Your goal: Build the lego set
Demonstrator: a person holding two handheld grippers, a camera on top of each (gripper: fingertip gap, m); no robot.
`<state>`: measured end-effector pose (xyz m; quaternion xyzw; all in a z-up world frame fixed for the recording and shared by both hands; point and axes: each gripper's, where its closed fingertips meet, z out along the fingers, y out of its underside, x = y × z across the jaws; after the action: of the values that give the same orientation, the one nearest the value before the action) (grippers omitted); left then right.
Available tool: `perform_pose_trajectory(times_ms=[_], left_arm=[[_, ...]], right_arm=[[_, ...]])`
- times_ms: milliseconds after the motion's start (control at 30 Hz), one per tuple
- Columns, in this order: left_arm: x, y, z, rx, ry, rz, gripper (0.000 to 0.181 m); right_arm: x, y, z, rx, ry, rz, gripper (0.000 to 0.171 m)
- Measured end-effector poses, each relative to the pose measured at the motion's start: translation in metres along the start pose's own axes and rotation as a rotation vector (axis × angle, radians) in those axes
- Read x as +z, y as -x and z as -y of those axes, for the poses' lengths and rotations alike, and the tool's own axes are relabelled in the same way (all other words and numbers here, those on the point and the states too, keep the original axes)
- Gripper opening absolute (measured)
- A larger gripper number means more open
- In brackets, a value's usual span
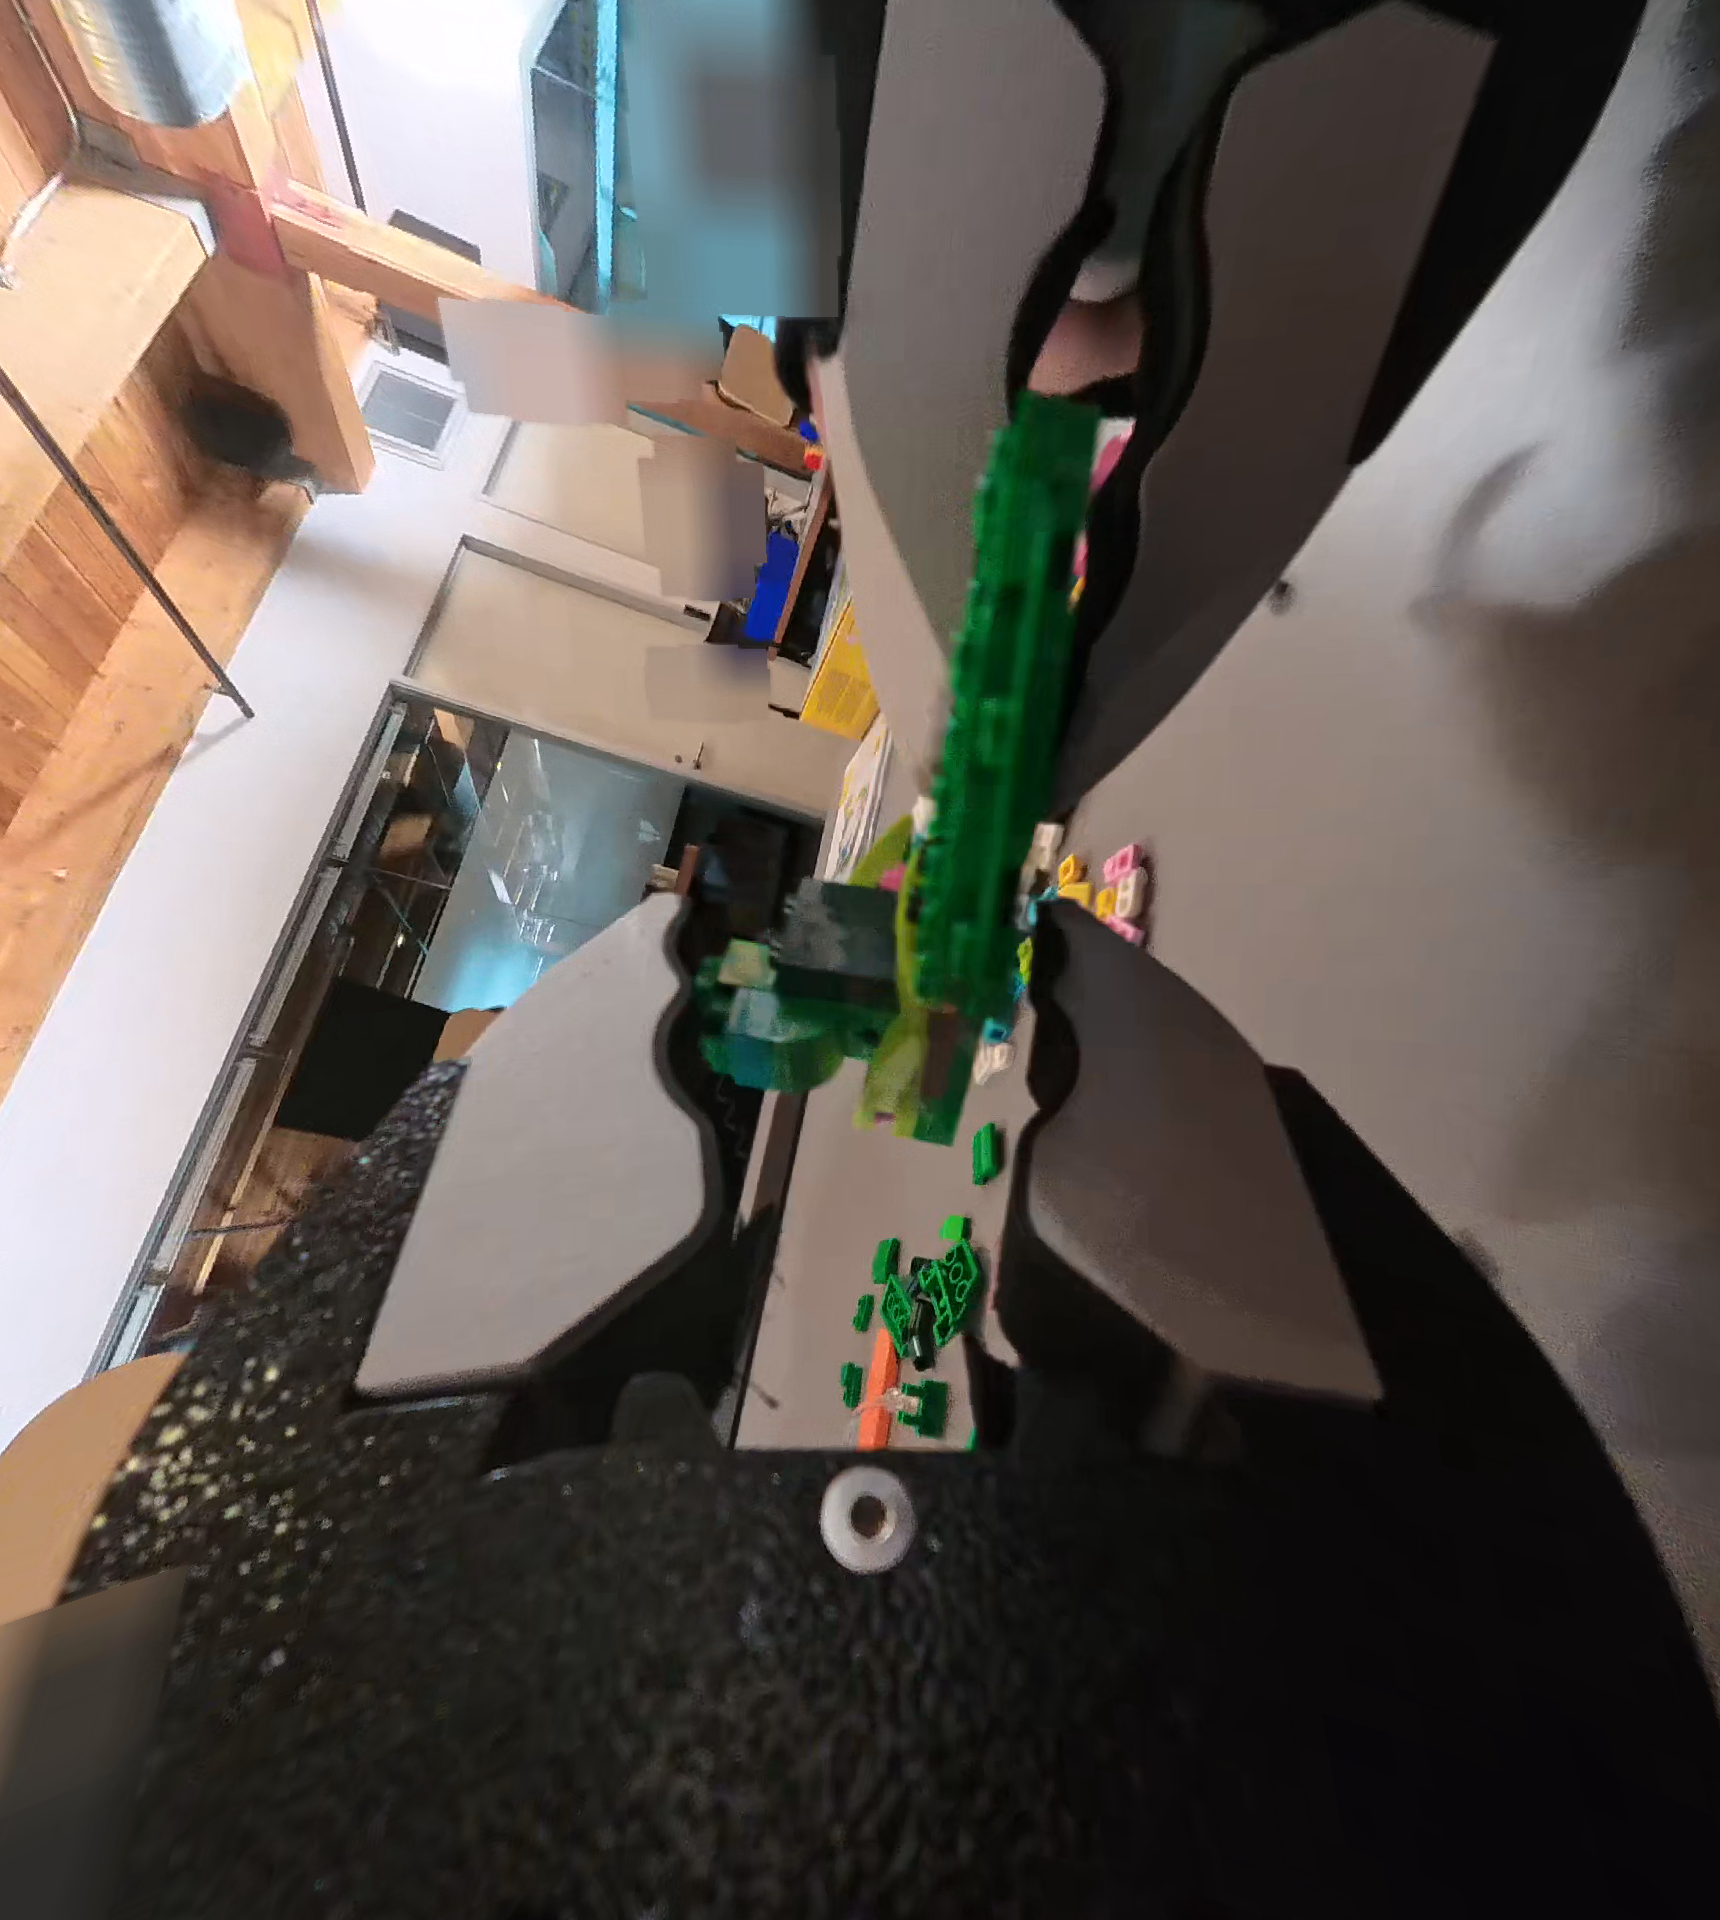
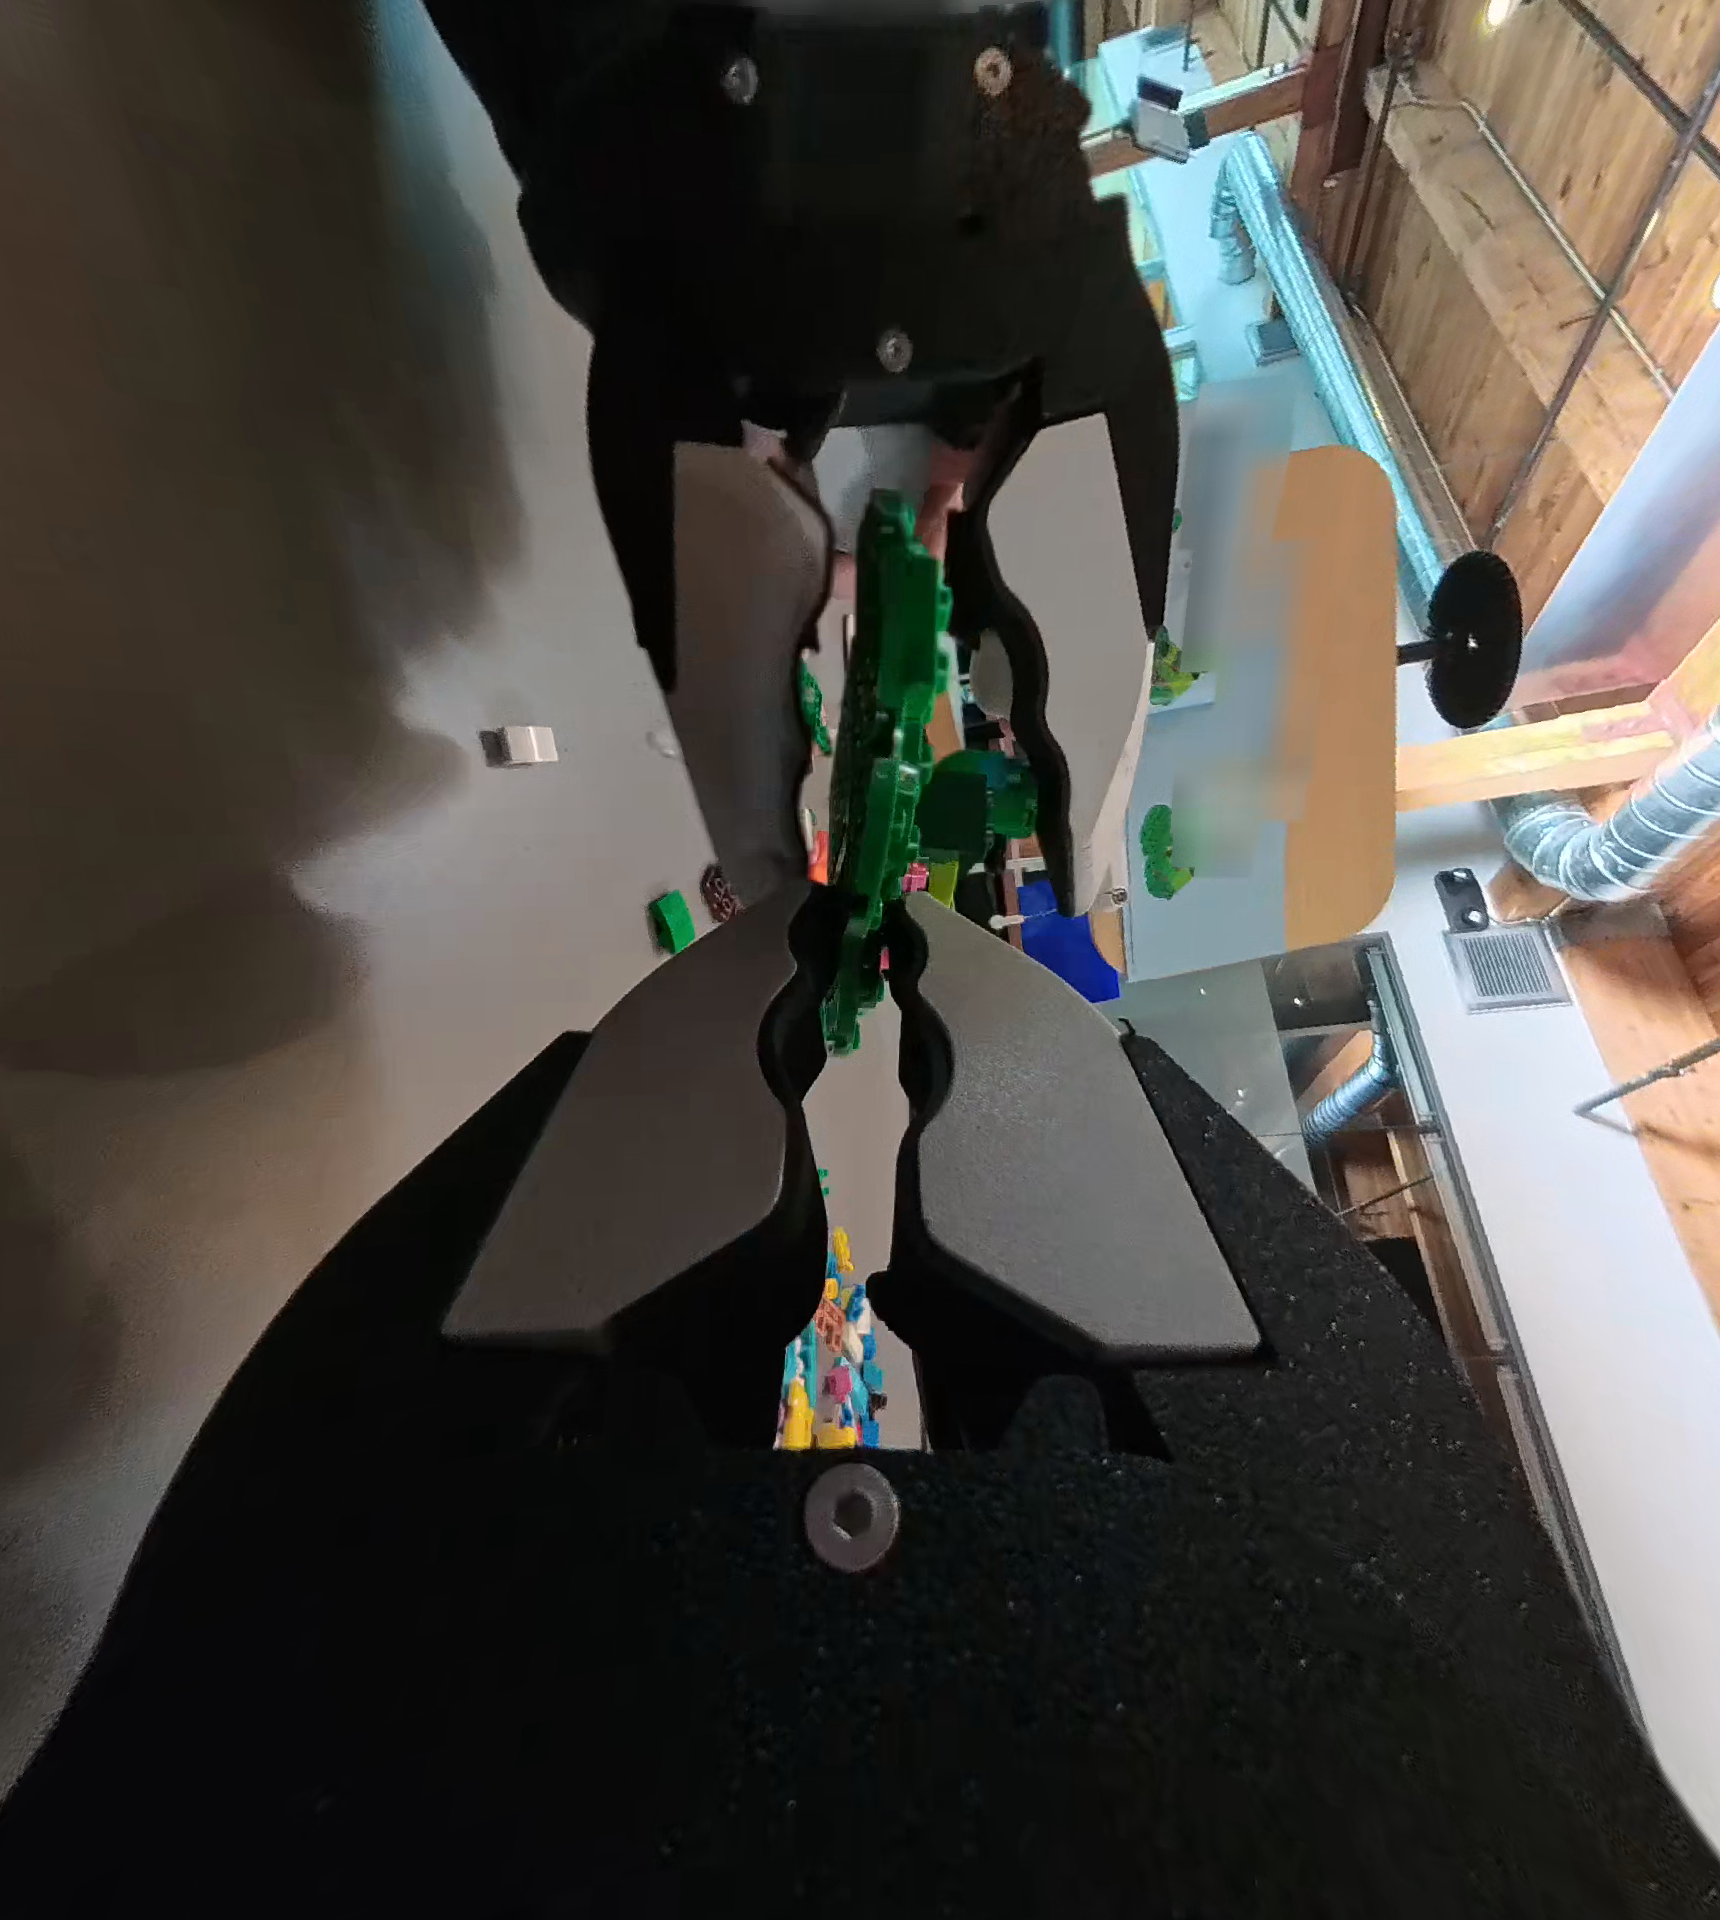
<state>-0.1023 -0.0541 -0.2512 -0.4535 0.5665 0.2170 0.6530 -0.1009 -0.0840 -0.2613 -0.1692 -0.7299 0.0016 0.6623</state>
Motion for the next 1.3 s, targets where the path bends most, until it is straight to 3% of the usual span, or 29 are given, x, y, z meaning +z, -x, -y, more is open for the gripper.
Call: perform_pose_trajectory(times_ms=[333,533,633,833,1000,1133,1233,1267,1300], left_arm=[[-0.004,-0.006,0.006,0.075,-0.074,0.052,0.036],[-0.010,-0.011,-0.010,0.111,-0.083,0.050,0.033],[-0.011,-0.013,-0.014,0.124,-0.085,0.044,0.033],[-0.007,-0.012,-0.017,0.061,-0.047,0.023,0.032],[-0.006,-0.011,-0.020,0.025,-0.023,0.008,0.032],[-0.006,-0.012,-0.016,0.009,-0.036,-0.006,0.032],[-0.012,-0.007,-0.008,-0.050,-0.108,0.009,0.038],[-0.015,-0.005,-0.004,-0.070,-0.137,0.017,0.044],[-0.016,-0.001,-0.003,-0.097,-0.151,0.044,0.063]], right_arm=[[0.001,-0.004,0.004,0.008,-0.035,-0.024,0.013],[-0.031,-0.025,-0.034,0.427,-0.041,-0.007,0.025],[-0.030,-0.019,-0.035,0.603,-0.055,0.084,0.026],[0.007,0.008,0.007,0.313,-0.085,0.149,0.036],[0.027,0.015,0.009,0.063,-0.019,0.096,0.037],[0.033,0.007,0.003,0.025,0.020,0.040,0.010],[0.029,0.003,0.010,0.106,-0.057,0.048,0.009],[0.027,0.002,0.012,0.135,-0.087,0.051,0.008],[0.025,0.000,0.013,0.157,-0.107,0.049,0.008]])
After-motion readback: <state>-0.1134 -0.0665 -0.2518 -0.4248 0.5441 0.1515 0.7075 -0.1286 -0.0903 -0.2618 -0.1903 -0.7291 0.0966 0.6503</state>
